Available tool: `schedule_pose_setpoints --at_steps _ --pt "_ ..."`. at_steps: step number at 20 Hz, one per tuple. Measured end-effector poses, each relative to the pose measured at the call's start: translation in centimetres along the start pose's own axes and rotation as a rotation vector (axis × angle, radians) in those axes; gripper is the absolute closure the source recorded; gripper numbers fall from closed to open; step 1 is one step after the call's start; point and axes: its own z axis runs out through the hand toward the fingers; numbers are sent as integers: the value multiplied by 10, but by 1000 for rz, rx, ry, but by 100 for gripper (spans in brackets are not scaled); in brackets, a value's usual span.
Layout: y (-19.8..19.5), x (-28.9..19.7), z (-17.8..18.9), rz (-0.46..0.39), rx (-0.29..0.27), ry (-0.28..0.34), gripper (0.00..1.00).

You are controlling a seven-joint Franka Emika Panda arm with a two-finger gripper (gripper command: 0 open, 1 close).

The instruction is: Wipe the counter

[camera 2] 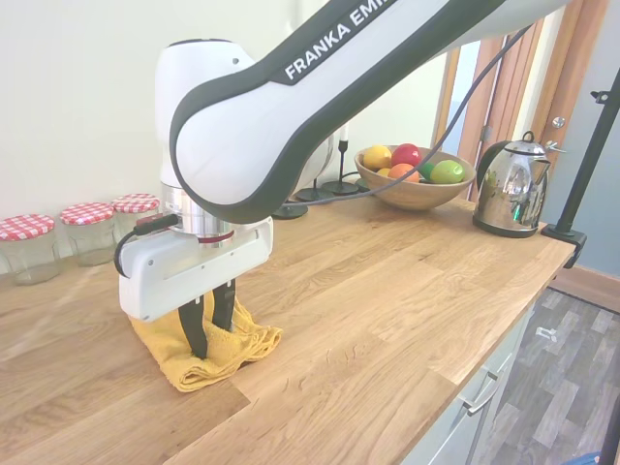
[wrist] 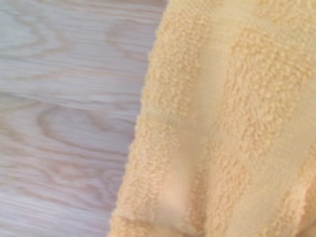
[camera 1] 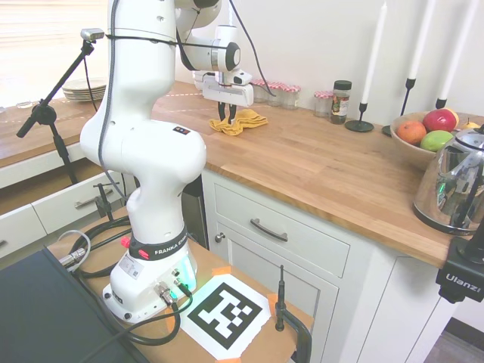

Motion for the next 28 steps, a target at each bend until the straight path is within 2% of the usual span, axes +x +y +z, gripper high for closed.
schedule_pose_setpoints --at_steps 12,17,22,28 --pt "5 5 0 31 23 -9 100" --pt "23 24 -1 78 52 -12 100" --pt "84 84 -5 128 76 -23 100" --pt "186 159 -11 200 94 -28 100"
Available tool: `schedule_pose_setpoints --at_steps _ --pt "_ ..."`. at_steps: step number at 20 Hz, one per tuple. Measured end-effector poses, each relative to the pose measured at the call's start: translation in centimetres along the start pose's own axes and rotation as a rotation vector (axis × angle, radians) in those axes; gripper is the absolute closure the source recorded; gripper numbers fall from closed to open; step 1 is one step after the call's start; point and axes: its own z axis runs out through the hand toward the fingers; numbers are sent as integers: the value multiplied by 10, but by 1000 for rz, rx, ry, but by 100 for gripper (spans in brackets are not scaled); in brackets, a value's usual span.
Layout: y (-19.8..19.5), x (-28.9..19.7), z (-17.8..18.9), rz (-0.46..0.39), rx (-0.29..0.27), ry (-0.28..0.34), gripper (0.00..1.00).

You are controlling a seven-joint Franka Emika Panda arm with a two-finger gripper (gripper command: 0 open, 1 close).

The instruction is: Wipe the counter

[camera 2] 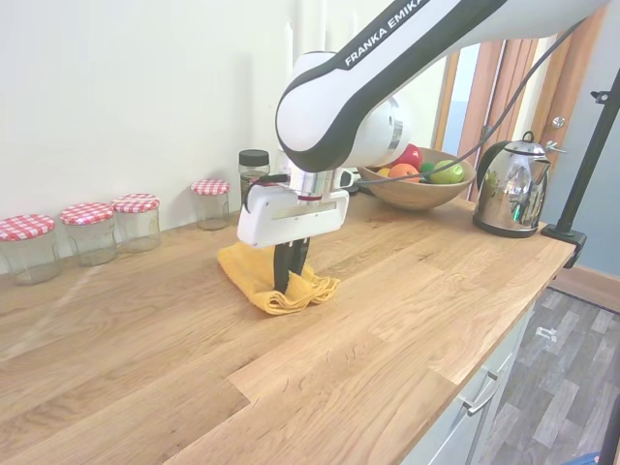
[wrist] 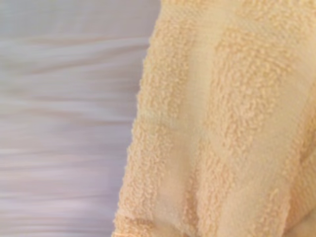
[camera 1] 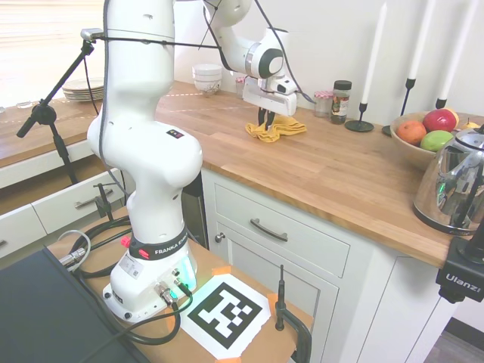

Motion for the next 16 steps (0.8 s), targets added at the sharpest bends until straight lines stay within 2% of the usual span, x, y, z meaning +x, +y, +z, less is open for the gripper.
schedule_pose_setpoints --at_steps 6,16 --pt "69 59 -12 57 18 -6 100" --pt "166 116 -27 127 59 -20 100"
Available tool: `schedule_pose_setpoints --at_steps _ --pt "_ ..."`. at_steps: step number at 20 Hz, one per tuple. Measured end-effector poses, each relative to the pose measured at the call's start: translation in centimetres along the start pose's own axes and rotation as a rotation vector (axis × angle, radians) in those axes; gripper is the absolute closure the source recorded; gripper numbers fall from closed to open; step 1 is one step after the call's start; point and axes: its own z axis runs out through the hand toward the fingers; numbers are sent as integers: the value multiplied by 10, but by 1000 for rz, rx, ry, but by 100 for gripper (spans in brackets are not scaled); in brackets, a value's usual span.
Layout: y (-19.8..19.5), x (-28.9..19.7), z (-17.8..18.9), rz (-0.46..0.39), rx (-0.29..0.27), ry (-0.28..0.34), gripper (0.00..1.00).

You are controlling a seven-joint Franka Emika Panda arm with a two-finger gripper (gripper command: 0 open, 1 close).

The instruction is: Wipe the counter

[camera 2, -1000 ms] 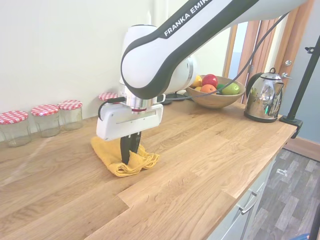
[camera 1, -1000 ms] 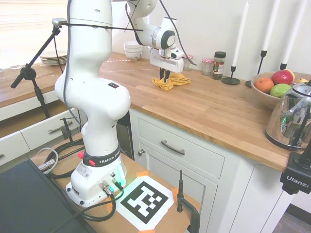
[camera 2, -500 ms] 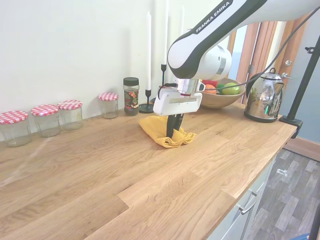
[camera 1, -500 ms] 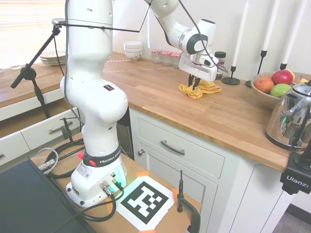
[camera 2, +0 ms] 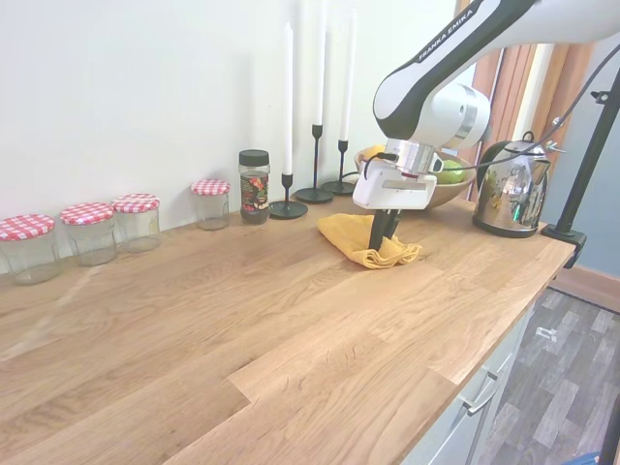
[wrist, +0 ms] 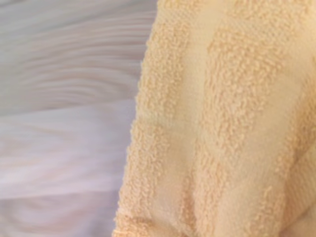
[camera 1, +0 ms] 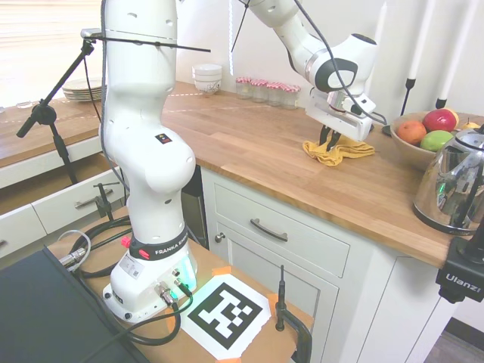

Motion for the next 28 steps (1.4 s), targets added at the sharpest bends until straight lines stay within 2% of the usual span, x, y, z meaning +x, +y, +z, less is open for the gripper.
schedule_pose_setpoints --at_steps 8,13,21,28 --pt "12 8 -3 -1 -8 6 100" --pt "-2 0 -3 -40 -61 34 100" --pt "-83 -67 16 -108 -125 49 100" --pt "-137 -129 32 -167 -157 68 100"
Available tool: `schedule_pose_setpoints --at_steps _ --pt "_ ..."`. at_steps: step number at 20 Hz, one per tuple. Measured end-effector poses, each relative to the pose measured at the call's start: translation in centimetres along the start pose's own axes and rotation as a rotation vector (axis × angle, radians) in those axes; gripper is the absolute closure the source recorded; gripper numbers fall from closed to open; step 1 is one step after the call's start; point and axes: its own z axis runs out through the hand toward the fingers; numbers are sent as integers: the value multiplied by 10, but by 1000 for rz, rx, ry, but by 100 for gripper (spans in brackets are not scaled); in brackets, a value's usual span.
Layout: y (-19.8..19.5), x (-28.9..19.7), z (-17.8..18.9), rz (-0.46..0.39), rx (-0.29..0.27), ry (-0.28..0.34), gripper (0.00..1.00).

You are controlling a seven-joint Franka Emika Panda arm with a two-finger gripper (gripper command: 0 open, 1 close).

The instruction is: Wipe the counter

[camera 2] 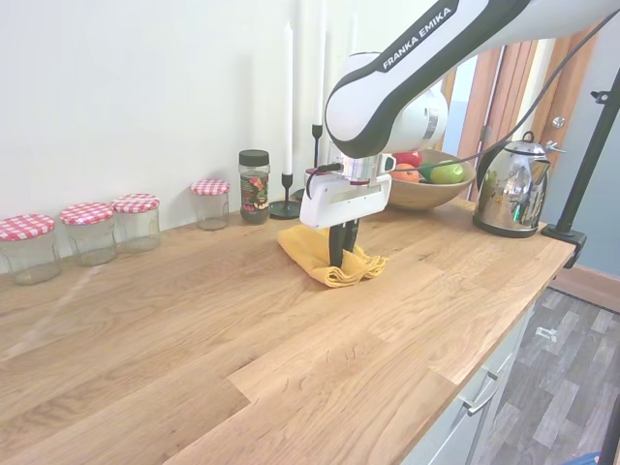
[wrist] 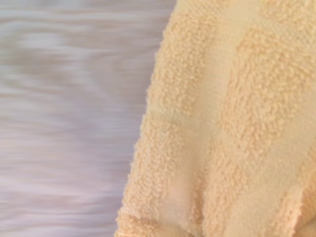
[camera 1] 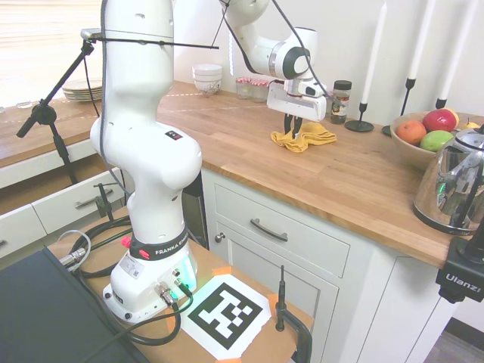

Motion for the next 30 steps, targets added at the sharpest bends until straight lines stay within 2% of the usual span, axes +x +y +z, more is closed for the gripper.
schedule_pose_setpoints --at_steps 12,21,25,26,30 --pt "-104 -126 7 -135 -59 96 100" --pt "-156 -204 10 -208 -90 144 100" --pt "-169 -223 11 -223 -106 154 100" --pt "-171 -224 11 -219 -111 154 0" --pt "-172 -222 11 -204 -119 145 0"
